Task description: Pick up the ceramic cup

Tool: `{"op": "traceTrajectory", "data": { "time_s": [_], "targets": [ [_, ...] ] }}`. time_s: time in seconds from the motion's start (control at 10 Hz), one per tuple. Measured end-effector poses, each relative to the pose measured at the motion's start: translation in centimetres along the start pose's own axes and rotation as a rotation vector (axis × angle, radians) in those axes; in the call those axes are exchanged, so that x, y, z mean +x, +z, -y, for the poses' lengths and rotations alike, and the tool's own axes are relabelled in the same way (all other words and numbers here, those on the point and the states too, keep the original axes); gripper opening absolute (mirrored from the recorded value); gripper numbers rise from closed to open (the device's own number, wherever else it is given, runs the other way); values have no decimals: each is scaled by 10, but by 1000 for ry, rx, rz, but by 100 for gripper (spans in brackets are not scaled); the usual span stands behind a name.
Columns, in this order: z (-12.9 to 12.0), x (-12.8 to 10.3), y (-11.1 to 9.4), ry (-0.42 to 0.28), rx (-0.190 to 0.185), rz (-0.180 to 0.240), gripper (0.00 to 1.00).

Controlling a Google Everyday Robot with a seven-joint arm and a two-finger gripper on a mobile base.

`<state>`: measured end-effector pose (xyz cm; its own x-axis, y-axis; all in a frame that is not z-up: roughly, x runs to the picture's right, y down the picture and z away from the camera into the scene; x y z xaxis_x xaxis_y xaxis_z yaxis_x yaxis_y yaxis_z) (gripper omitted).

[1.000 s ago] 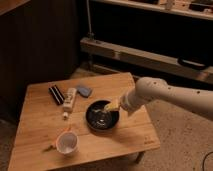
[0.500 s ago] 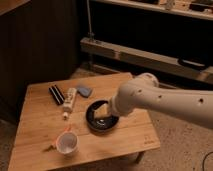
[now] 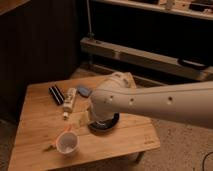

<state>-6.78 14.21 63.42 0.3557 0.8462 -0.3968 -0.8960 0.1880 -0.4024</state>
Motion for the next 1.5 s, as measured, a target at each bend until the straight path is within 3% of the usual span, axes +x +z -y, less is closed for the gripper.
{"op": "traceTrajectory", "data": {
  "time_s": [0.2,0.4,0.5,1.0,1.5],
  "targets": [
    [-11,5,8,-30,-31,-24,80],
    [-13,12,20,-41,-117,-60,80],
    [-15,14,24,-48,-133,-70,80],
    [-43,25,47,-97,-146,-110,80],
    [-45,24,86,-83,-148,-113,80]
  ]
}}
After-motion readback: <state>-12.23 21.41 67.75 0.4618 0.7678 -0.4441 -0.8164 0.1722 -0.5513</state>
